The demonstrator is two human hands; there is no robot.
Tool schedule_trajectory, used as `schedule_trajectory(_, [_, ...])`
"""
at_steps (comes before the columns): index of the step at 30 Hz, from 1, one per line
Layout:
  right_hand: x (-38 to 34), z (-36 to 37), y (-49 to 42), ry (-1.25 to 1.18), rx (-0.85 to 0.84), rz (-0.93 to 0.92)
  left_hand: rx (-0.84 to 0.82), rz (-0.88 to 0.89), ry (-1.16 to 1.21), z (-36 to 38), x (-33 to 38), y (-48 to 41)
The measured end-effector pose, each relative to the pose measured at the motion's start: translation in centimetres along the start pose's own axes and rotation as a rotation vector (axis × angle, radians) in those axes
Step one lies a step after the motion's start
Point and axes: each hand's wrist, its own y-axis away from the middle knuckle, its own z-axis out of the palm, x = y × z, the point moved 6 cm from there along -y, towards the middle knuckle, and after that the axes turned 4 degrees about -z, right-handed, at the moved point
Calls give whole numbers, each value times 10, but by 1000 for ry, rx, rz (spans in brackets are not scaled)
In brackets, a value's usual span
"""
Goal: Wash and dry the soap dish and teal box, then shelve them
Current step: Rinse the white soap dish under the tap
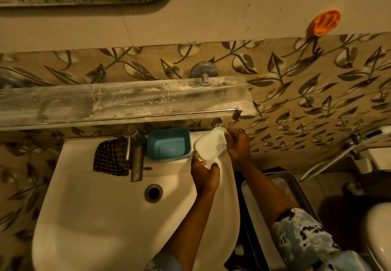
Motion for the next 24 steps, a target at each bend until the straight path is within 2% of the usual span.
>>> schedule_trajectory(8, [11, -4, 25, -126, 56, 134, -10, -27, 115, -23, -11, 16])
schedule_trajectory(14, [18, 2, 76, -391, 24, 279, -20, 21, 131, -58, -23, 32])
schedule_trajectory(20, [17, 28, 122, -472, -129, 377, -55, 56, 142, -94, -34, 41])
schedule_trajectory(24, [18, 49, 152, -645, -264, 466, -83, 48, 75, -116, -45, 42])
